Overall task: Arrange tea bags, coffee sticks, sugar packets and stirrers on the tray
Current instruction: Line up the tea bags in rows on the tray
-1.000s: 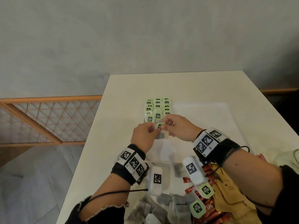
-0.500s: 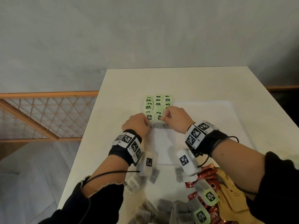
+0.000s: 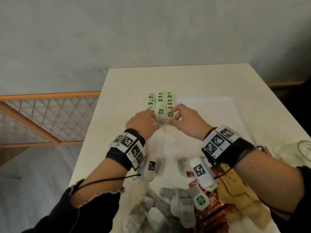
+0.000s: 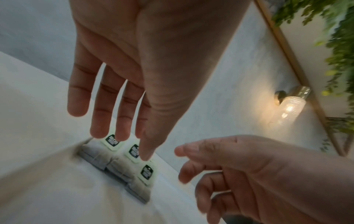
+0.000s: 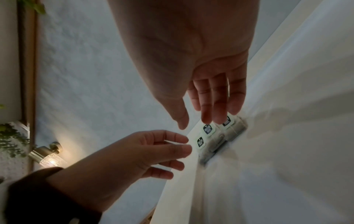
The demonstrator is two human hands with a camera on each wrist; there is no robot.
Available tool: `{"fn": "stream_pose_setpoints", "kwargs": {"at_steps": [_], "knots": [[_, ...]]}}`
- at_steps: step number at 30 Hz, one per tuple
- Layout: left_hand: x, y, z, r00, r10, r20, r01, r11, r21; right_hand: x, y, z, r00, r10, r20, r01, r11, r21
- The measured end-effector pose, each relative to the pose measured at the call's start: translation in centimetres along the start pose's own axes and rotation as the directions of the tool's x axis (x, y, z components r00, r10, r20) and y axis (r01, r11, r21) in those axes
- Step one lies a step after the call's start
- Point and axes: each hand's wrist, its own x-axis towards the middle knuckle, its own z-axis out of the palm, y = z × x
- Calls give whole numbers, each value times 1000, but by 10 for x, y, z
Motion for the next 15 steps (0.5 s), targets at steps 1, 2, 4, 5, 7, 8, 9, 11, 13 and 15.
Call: {"fn": "stream_pose_setpoints", "kwargs": {"at_steps": [1,2,4,5,7,8,9,11,13,15], "knots": [[-9,2,0,1000,27,0,-27,1000,8,-13,2,1,999,0,35,0,1000,6],[-18,5,1,999,48,10,-48,999,7,-27,5,2,997,0,73,-1,1000,12],[-37,9,5,996,76,55,-75,997,-12,-54,11,4,988,0,152,-3,1000,19],[-46,10,8,992,88,90,-87,996,-17,-66,15,5,980,-5,198,1,1000,19],[-62,11,13,976,113,184,-114,993,-9,-89,22,6,955,-31,295,27,999,18],[-70,11,15,964,122,238,-125,992,-3,-100,25,6,936,-39,349,38,999,11],[-78,10,18,950,128,286,-134,991,3,-109,27,7,915,-40,401,48,999,-9],[-92,6,25,922,132,363,-155,987,37,-126,32,9,871,-30,490,88,991,-96],[-103,3,33,890,132,437,-197,974,107,-138,37,14,829,-10,560,131,976,-177],[-114,0,41,862,129,491,-233,960,155,-145,40,20,806,-16,592,169,964,-204]]}}
